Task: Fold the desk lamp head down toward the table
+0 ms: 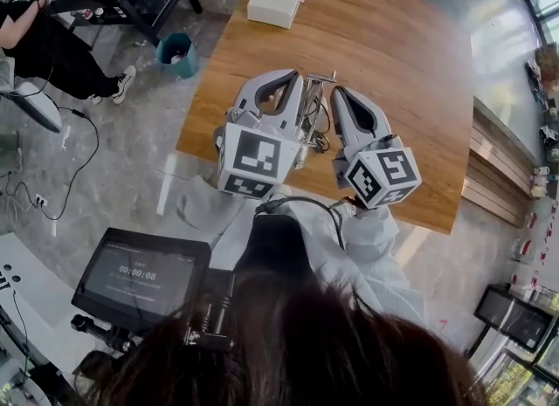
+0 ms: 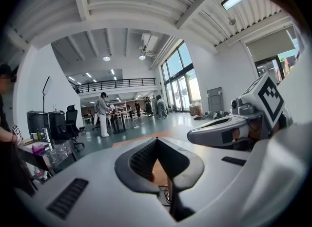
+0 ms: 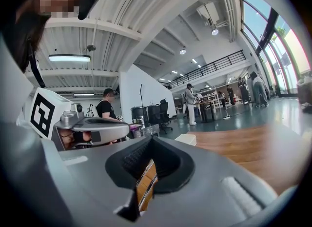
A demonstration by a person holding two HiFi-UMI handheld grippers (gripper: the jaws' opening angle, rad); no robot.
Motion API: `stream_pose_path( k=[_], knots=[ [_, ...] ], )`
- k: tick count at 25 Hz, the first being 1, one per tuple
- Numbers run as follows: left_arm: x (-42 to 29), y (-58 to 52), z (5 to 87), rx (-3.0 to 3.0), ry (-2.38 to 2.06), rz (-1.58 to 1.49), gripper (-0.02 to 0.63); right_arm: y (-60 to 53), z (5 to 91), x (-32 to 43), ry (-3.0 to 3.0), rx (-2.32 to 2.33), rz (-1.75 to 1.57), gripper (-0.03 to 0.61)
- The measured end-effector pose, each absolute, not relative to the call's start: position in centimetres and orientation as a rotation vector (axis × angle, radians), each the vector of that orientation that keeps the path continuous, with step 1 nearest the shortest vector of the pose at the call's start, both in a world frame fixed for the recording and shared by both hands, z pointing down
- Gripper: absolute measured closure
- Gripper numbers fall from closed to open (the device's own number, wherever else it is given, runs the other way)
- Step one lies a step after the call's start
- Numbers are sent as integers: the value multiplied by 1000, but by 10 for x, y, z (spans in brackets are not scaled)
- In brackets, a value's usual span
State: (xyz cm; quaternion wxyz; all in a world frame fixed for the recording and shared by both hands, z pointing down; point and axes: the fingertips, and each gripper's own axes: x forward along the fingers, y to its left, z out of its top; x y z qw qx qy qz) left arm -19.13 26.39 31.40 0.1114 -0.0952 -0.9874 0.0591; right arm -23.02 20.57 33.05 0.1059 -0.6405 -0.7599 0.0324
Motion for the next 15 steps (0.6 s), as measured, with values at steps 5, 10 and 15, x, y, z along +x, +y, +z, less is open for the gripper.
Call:
stream_pose_path(
  k=[5, 10, 15],
  knots=[
    [-191, 263, 311, -279, -2905, 181, 612, 209, 330, -223, -2229, -1906, 81, 578],
    [-191, 261, 312, -271, -2907, 179, 612, 211, 332, -216, -2224, -1913, 58, 578],
    [-193, 261, 309, -269, -2911, 177, 611, 211, 328, -216, -2228, -1915, 59, 578]
  ],
)
